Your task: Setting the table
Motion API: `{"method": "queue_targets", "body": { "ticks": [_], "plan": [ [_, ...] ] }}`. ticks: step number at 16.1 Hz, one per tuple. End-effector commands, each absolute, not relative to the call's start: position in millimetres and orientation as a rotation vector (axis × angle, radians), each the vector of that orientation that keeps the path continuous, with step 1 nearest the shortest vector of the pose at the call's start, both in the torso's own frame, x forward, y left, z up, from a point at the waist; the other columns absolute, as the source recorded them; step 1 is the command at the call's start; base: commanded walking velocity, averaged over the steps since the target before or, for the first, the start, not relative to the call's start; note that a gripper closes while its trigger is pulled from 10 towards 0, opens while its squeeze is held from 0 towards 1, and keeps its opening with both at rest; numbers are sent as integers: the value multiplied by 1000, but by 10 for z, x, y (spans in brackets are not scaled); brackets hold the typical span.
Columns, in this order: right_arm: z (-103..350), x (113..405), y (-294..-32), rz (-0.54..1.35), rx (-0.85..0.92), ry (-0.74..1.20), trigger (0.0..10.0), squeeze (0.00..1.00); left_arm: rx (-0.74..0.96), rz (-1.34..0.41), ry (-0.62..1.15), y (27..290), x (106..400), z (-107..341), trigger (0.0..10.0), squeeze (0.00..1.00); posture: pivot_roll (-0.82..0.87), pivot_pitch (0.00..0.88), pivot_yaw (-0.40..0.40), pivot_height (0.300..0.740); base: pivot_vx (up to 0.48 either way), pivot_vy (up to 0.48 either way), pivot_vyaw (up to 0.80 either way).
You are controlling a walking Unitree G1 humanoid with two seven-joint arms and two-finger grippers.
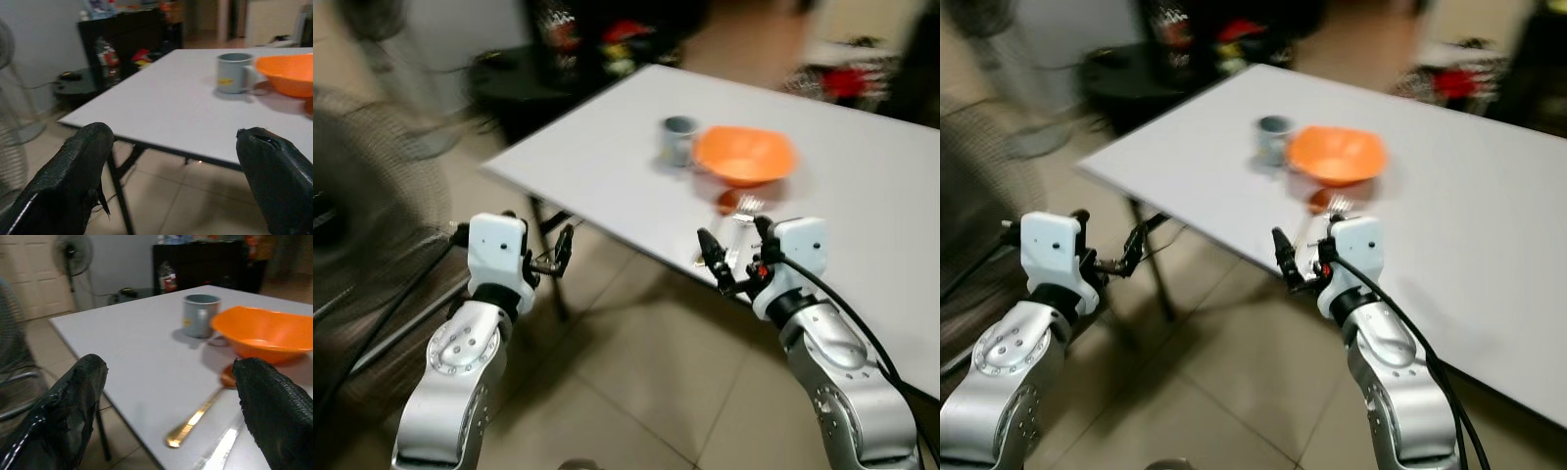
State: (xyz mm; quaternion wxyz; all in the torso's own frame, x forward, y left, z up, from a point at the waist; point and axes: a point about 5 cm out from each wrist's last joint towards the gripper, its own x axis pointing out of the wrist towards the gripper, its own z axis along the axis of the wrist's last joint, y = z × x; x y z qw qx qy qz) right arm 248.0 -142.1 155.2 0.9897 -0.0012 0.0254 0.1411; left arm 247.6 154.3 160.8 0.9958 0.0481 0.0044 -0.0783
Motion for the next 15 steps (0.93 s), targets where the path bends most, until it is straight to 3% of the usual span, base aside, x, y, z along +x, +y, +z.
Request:
{"method": "queue_targets", "body": {
  "ticks": [1, 15],
  "plan": [
    [1577, 2498, -1412, 288, -3, 47, 10000, 1000, 98, -152, 8, 1545, 2488, 1613, 10000, 0, 74, 0, 67, 740, 0, 0, 800],
    [1556, 2487, -1356, 362, -15, 79, 10000, 1000, 73, -164, 23, 1475, 2472, 1555, 10000, 0, 70, 0, 59, 740, 0, 0, 800]
  ]
}}
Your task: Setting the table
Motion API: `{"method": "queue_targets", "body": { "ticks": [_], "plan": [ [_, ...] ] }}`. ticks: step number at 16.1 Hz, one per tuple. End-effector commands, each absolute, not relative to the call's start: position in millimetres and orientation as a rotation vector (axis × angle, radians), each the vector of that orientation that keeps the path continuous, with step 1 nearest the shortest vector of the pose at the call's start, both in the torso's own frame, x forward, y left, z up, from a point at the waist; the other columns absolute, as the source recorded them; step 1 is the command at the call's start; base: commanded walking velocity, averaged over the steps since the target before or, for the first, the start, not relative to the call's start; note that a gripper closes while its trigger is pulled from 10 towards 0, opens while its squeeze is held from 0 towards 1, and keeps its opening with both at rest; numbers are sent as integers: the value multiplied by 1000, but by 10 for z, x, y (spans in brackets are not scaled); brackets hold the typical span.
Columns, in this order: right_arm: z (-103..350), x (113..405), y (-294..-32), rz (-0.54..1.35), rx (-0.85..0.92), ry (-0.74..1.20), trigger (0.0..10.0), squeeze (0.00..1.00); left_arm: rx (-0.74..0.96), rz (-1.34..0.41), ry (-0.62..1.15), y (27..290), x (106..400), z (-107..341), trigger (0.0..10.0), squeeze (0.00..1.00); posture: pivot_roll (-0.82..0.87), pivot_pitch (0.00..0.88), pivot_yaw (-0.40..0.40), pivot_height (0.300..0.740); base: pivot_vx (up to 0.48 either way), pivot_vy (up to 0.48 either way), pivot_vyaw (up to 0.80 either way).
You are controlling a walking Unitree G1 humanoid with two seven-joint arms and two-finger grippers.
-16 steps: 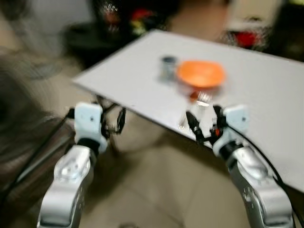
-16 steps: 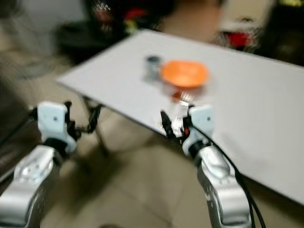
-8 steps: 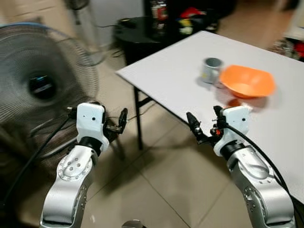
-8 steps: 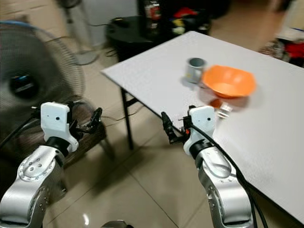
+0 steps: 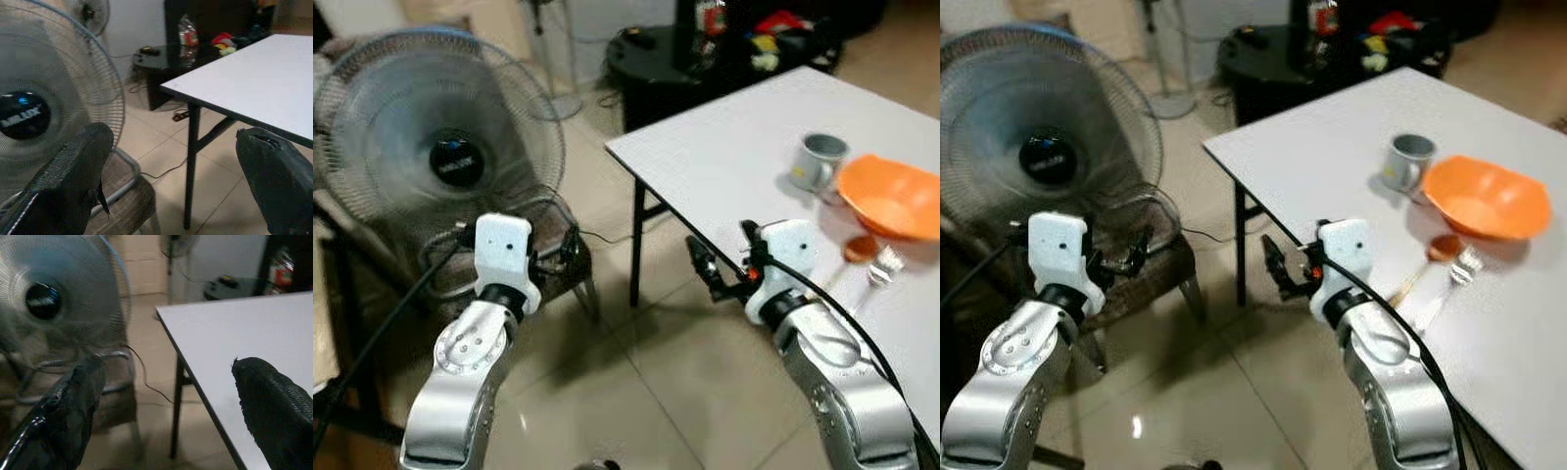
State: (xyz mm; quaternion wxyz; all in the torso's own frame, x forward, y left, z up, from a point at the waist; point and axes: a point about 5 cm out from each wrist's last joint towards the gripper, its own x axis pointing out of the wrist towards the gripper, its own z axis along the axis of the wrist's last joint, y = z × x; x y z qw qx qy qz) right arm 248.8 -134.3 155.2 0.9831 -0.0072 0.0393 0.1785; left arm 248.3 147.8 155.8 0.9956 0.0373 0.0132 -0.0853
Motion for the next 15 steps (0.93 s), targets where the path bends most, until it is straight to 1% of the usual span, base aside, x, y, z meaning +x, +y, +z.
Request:
{"method": "queue_targets", "body": {
  "ticks": [1, 15],
  "plan": [
    [1560, 2486, -1354, 368, -19, 77, 10000, 1000, 71, -160, 24, 1475, 2462, 1543, 10000, 0, 70, 0, 58, 740, 0, 0, 800],
    [1562, 2519, -1407, 359, -19, 84, 10000, 1000, 66, -122, 5, 1519, 2451, 1542, 10000, 0, 67, 0, 39, 740, 0, 0, 800]
  ]
}}
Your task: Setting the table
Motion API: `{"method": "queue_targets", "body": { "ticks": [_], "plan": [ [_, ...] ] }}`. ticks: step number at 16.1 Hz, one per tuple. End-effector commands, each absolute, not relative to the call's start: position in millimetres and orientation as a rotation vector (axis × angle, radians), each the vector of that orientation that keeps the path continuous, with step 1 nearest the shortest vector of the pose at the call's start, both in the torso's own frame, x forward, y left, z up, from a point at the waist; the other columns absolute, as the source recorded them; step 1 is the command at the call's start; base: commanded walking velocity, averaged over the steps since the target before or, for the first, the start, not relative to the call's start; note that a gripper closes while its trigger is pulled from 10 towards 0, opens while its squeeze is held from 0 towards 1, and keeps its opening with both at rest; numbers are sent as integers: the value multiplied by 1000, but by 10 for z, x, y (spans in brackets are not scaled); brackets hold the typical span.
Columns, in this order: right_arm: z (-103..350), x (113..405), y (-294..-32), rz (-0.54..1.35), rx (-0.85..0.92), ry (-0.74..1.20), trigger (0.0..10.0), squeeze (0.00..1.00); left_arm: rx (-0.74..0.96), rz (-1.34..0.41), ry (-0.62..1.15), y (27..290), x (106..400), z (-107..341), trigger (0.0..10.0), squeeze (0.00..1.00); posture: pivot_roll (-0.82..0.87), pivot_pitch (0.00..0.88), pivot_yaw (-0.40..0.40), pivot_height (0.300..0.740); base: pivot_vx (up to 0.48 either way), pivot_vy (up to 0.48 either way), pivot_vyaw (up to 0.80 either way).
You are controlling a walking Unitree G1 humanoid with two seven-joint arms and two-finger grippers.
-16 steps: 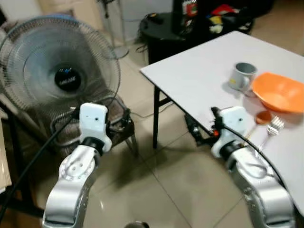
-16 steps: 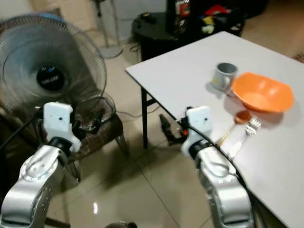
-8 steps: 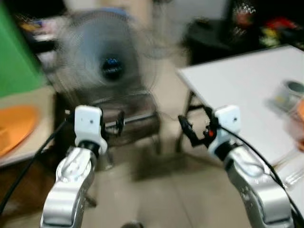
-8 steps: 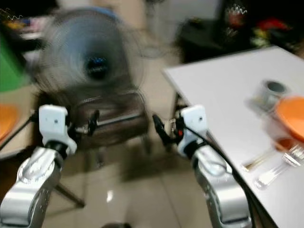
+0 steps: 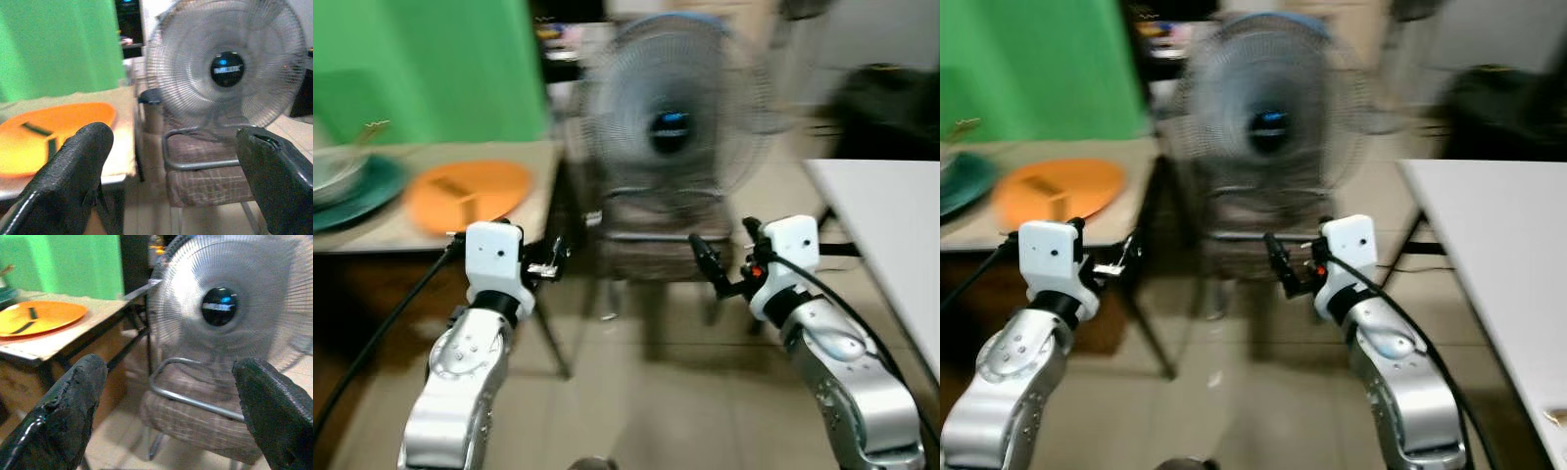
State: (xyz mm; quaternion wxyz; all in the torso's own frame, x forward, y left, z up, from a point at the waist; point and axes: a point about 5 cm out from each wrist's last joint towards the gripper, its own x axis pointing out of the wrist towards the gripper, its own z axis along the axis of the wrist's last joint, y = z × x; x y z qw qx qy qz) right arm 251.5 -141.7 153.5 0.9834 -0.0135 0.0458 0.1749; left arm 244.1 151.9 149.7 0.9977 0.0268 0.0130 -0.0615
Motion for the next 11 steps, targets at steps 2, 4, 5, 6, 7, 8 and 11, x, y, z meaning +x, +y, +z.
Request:
{"method": "queue_targets", "body": {
  "ticks": [2, 4, 5, 6, 7, 8, 11],
  "plan": [
    [1554, 2516, -1408, 357, -9, 89, 10000, 1000, 56, -123, 6, 1522, 2445, 1549, 10000, 0, 68, 0, 40, 740, 0, 0, 800],
    [1542, 2518, -1402, 362, 3, 99, 10000, 1000, 59, -144, 8, 1514, 2445, 1550, 10000, 0, 71, 0, 40, 740, 0, 0, 800],
    [1539, 2520, -1399, 364, 4, 101, 10000, 1000, 57, -145, 9, 1514, 2436, 1549, 10000, 0, 73, 0, 39, 740, 0, 0, 800],
    [1536, 2520, -1393, 370, 8, 104, 10000, 1000, 58, -145, 8, 1516, 2428, 1547, 10000, 0, 73, 0, 39, 740, 0, 0, 800],
    [1533, 2522, -1385, 376, 10, 106, 10000, 1000, 59, -144, 7, 1520, 2426, 1551, 10000, 0, 73, 0, 39, 740, 251, 0, 800],
    [1532, 2524, -1380, 381, 10, 107, 10000, 1000, 60, -144, 5, 1525, 2427, 1556, 10000, 0, 81, 0, 37, 740, 270, 0, 800],
    [1502, 2513, -1315, 394, 17, 116, 10000, 1000, 90, -144, 18, 1610, 2408, 1553, 10000, 0, 103, 0, 61, 740, 286, 0, 800]
  ]
}}
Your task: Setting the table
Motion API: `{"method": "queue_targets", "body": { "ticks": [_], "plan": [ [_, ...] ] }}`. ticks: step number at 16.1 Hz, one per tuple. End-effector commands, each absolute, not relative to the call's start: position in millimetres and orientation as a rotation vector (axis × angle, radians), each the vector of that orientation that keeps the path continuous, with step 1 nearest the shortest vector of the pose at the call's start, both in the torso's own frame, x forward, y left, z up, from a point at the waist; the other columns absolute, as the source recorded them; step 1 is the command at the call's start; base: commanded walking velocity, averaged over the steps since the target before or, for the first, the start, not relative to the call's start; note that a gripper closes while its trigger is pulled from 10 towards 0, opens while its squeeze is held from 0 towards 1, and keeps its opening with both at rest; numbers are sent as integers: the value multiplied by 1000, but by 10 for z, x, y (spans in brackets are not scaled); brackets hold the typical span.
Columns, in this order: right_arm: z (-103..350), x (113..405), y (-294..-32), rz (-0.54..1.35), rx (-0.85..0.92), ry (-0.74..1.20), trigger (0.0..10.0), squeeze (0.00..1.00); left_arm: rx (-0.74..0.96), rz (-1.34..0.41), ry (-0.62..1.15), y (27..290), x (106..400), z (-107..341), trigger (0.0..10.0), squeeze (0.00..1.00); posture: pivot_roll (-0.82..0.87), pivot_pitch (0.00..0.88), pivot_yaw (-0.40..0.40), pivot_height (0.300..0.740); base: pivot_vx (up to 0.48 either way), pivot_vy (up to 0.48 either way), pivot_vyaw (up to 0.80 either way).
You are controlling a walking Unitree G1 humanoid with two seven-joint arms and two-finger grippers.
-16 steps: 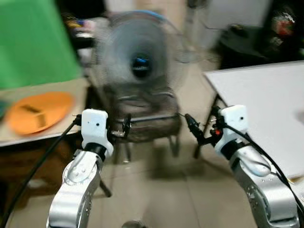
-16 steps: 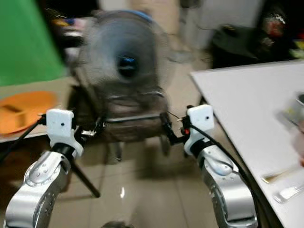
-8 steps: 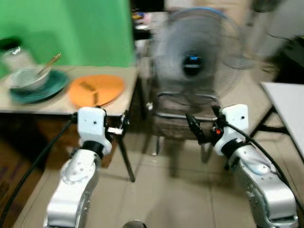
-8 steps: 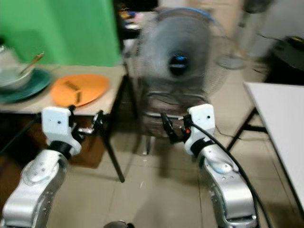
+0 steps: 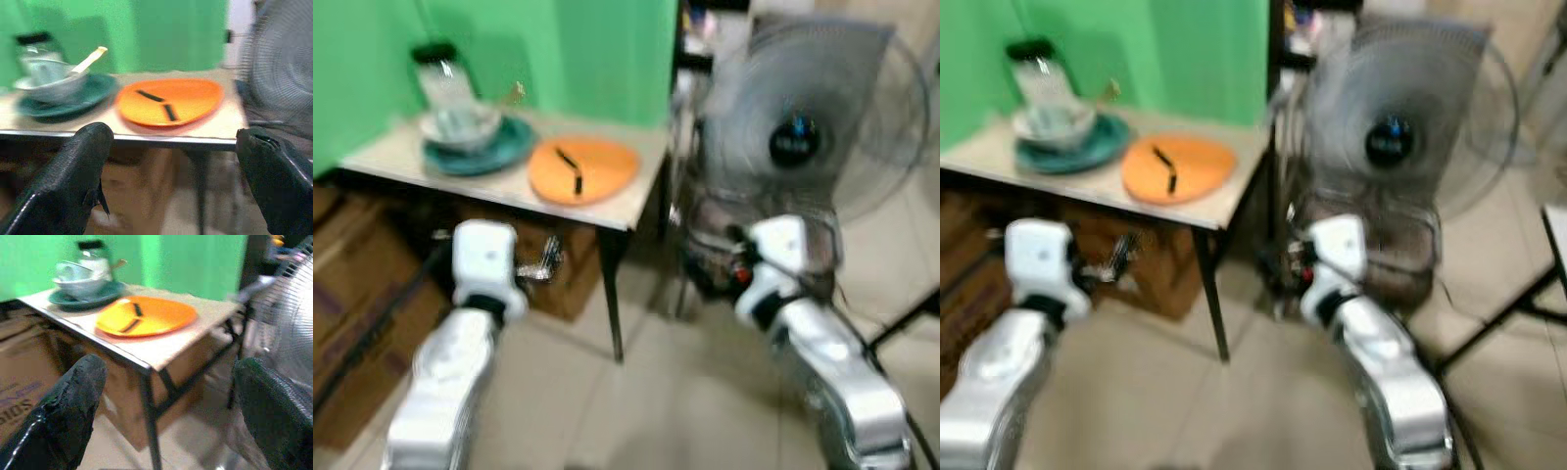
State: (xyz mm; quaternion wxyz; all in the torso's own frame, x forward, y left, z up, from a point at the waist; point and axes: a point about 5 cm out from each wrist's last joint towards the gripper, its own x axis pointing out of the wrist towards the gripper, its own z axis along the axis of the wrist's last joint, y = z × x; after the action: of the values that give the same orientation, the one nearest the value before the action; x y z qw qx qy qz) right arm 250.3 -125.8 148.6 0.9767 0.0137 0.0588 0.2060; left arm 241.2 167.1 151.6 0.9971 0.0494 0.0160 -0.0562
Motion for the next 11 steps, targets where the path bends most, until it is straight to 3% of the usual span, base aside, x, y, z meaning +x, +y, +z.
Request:
{"method": "queue_targets", "body": {
  "ticks": [1, 2, 3, 5, 6, 7, 11],
  "plan": [
    [1499, 2509, -1310, 392, 20, 115, 10000, 1000, 94, -145, 19, 1619, 2404, 1554, 10000, 0, 107, 0, 62, 740, 296, 0, 800],
    [1467, 2503, -1321, 365, 44, 125, 10000, 1000, 100, -146, 16, 1640, 2402, 1577, 10000, 0, 122, 0, 62, 740, 300, 0, 0],
    [1435, 2502, -1335, 343, 60, 137, 10000, 882, 108, -151, 17, 1650, 2397, 1586, 10000, 0, 136, 0, 63, 740, 307, 0, 0],
    [1356, 2517, -1355, 308, 86, 161, 10000, 227, 131, -166, 23, 1657, 2383, 1585, 10000, 0, 148, 0, 60, 740, 313, 0, 0],
    [1353, 2518, -1354, 309, 84, 162, 10000, 227, 126, -166, 23, 1659, 2378, 1586, 10000, 0, 150, 0, 59, 740, 315, 0, 0],
    [1369, 2535, -1354, 310, 83, 162, 10000, 0, 129, -164, 23, 1664, 2379, 1589, 10000, 0, 149, 0, 58, 740, 322, 0, 0],
    [1393, 2584, -1393, 297, 93, 151, 10000, 0, 149, -180, 28, 1686, 2388, 1589, 10000, 0, 149, 0, 56, 740, 329, 0, 0]
  ]
}}
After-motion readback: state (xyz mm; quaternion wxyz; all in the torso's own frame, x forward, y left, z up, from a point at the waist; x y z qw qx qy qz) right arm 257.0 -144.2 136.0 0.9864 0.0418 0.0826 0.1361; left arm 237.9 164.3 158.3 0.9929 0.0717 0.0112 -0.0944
